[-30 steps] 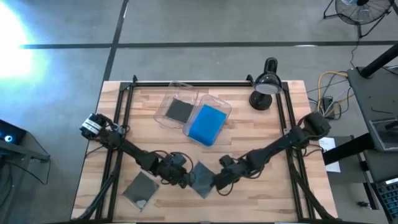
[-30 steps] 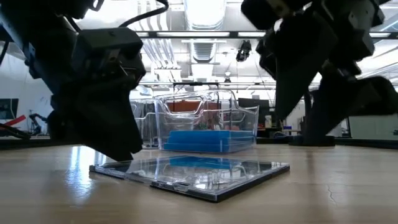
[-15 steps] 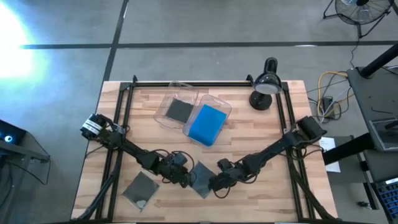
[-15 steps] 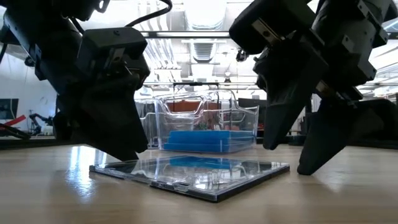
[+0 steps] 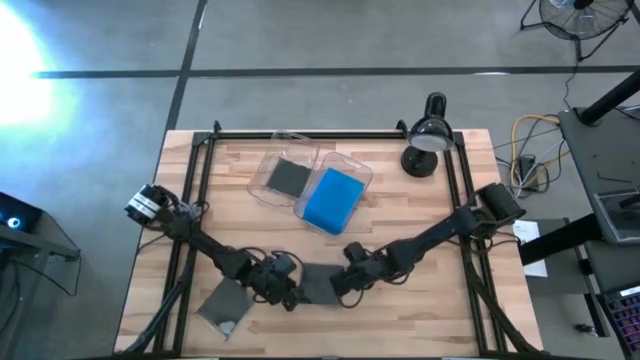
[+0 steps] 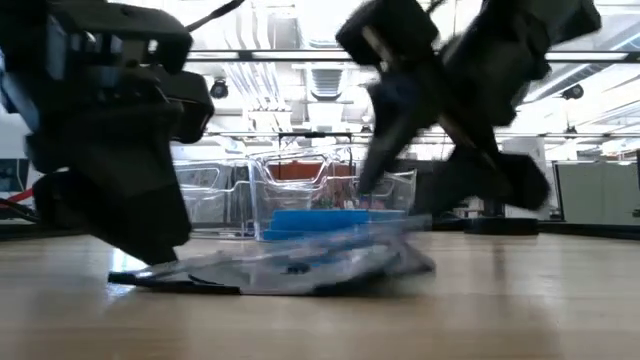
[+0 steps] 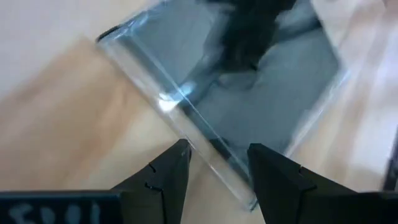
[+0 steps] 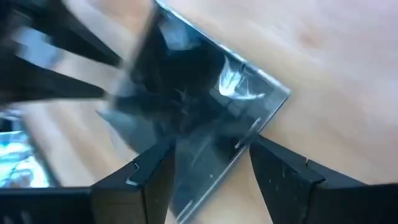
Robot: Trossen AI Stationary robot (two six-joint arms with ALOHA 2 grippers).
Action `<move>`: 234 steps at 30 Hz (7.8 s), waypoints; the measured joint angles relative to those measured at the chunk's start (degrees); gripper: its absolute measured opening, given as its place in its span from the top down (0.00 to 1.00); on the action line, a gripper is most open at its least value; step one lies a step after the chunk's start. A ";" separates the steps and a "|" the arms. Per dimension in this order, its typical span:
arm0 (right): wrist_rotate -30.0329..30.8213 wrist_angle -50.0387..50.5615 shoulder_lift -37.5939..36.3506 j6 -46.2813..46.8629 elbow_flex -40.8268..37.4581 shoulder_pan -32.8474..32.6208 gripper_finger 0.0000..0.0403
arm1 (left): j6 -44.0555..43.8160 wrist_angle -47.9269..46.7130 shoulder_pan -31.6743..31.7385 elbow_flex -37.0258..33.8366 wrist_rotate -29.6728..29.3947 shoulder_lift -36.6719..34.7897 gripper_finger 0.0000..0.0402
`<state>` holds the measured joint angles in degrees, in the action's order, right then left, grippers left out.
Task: Pick & place jewel cases by type
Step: Put the right black CD case into the left transparent bin
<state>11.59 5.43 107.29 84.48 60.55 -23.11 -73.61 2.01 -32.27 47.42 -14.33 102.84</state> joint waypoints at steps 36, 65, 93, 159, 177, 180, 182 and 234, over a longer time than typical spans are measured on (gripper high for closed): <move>-6.40 8.96 0.14 -5.18 1.42 -1.05 0.51 | -1.95 7.36 0.78 0.96 -5.66 1.04 0.63; -10.53 15.16 -2.26 1.80 1.08 -4.49 0.51 | 12.22 1.09 7.38 0.98 -7.06 -1.26 0.63; -2.82 2.73 -2.19 1.93 -5.12 0.41 0.51 | 8.58 14.55 2.64 1.01 2.76 0.38 0.63; -9.14 5.85 -0.51 -5.37 0.55 1.66 0.51 | 13.95 3.02 0.05 2.17 1.26 -4.32 0.63; -7.60 1.25 -0.28 -8.19 -1.97 5.59 0.51 | 14.23 4.43 0.12 1.27 -0.60 0.54 0.63; -8.02 0.94 0.64 -8.19 -1.96 5.68 0.51 | 15.27 5.47 1.26 1.29 0.03 1.05 0.63; -9.40 0.77 1.50 -8.21 -1.78 5.70 0.51 | 16.32 6.67 2.11 1.27 0.33 1.41 0.63; -16.96 -7.91 0.56 -9.48 5.90 5.84 0.56 | 16.14 10.17 2.07 0.17 -0.37 2.28 0.63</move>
<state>-5.37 -2.48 107.85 75.00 66.46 -17.27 -57.47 12.19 -30.20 47.59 -14.70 105.12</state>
